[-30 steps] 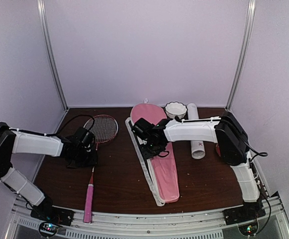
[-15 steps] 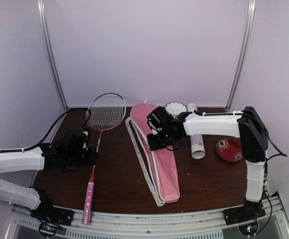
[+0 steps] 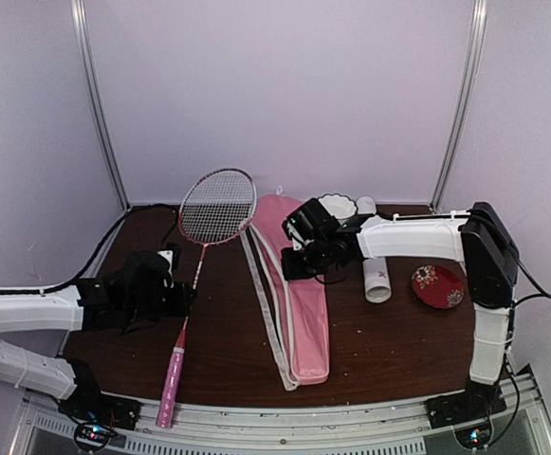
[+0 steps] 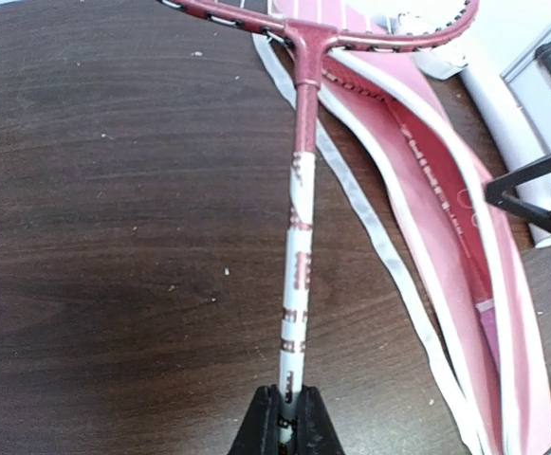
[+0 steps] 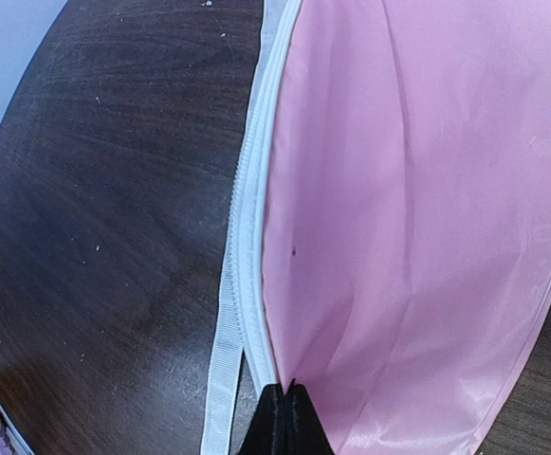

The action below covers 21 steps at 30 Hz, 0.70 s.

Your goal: Pack up the badminton gear

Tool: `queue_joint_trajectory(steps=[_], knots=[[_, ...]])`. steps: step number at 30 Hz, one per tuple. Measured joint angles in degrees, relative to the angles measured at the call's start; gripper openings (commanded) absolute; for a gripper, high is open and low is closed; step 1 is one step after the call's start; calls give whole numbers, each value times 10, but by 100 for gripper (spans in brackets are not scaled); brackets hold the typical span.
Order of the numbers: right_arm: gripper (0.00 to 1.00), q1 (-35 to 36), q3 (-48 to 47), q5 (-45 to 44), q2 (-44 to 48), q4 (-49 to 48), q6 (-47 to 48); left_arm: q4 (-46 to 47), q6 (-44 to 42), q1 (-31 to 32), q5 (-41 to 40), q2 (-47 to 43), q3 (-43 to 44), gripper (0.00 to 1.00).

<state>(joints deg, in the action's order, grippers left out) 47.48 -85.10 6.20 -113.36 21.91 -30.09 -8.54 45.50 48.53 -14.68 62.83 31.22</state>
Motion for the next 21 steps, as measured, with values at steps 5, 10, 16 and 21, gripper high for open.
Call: queue_joint_trajectory(steps=[5, 10, 16, 21], knots=[[0, -3, 6, 1, 0, -7, -2, -73, -7, -13, 10, 61, 71, 0], [0, -3, 9, 2, 0, -8, -3, -160, -9, -33, 40, 117, 141, 0], [0, -4, 10, 2, 0, -10, -2, -233, -3, -82, 120, 124, 180, 0], [0, -6, 18, 2, 0, -18, -2, -288, -8, -100, 160, 130, 221, 0]])
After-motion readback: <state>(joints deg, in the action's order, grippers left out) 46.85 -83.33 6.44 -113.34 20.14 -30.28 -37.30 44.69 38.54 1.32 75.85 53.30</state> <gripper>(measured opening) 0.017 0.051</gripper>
